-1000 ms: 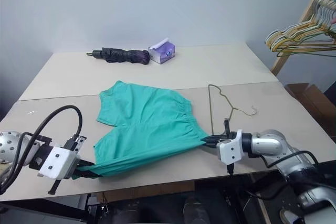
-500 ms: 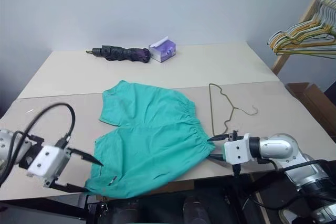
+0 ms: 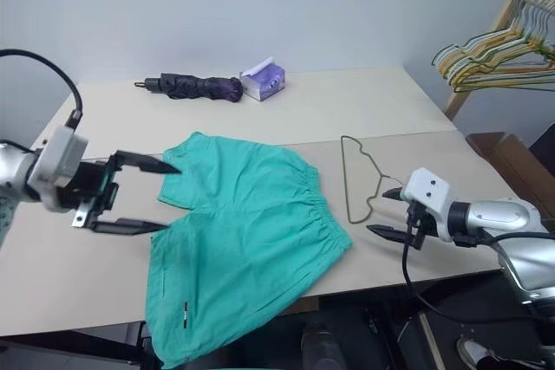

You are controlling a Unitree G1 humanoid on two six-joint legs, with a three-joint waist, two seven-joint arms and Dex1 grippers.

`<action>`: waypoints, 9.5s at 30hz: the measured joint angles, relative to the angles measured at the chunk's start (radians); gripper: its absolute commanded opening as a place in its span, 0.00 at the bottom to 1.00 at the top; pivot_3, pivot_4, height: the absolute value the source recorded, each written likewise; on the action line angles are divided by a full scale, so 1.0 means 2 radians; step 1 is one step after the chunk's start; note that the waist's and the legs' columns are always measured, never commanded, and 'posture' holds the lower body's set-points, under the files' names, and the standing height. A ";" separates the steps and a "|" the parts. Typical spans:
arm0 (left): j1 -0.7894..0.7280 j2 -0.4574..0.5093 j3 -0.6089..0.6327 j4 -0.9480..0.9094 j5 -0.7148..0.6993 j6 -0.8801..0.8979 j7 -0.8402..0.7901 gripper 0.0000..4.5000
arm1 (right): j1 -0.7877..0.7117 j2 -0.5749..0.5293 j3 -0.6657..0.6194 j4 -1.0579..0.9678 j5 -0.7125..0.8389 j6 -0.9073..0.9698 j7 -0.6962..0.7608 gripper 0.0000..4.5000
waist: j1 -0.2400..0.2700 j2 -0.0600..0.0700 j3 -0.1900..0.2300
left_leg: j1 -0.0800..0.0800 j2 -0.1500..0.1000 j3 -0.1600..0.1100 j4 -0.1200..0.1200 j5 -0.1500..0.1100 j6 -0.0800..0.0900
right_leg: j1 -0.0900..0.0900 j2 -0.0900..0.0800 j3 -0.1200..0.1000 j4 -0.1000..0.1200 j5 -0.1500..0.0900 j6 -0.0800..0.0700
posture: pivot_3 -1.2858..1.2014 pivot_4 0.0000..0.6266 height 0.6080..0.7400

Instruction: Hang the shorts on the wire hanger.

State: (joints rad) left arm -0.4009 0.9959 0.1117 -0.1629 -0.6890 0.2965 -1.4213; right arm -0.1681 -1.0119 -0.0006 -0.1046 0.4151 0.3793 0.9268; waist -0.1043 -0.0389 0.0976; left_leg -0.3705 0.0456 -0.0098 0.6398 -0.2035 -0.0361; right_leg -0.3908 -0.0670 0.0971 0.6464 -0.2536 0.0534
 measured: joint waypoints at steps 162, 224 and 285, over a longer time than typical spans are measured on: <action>-0.197 -0.164 -0.188 0.213 0.322 -0.160 0.056 0.00 | -0.305 0.059 0.174 0.074 -0.127 0.063 0.115 0.30 | -0.075 0.002 -0.003 | -0.010 -0.001 -0.006 0.003 0.001 -0.001 | -0.006 0.003 0.001 0.001 0.005 0.007 | 0.47 0.00 1.00; -0.034 -0.085 0.030 -0.005 0.010 0.094 0.077 0.99 | 0.095 -0.086 -0.114 0.070 0.129 0.419 0.188 0.00 | 0.029 0.001 0.000 | -0.009 0.001 -0.003 0.005 0.001 -0.001 | -0.006 0.004 0.001 0.000 0.003 0.001 | 0.51 0.14 1.00; -0.012 -0.063 0.026 -0.010 0.019 0.071 0.080 0.99 | -0.301 0.076 0.206 0.410 -0.059 0.230 0.310 0.00 | 0.047 0.002 0.003 | -0.010 0.001 -0.003 0.003 0.001 -0.001 | -0.007 0.004 0.000 -0.001 0.005 0.005 | 0.55 0.11 1.00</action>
State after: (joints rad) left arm -0.4247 0.8697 0.1637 -0.1836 -0.6519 0.4387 -1.2622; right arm -0.7708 -0.8594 0.4110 0.7150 0.2974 0.8389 1.5461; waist -0.0110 -0.0345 0.1037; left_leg -0.3915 0.0473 -0.0168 0.6451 -0.2024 -0.0374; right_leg -0.4056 -0.0595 0.0968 0.6434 -0.2438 0.0625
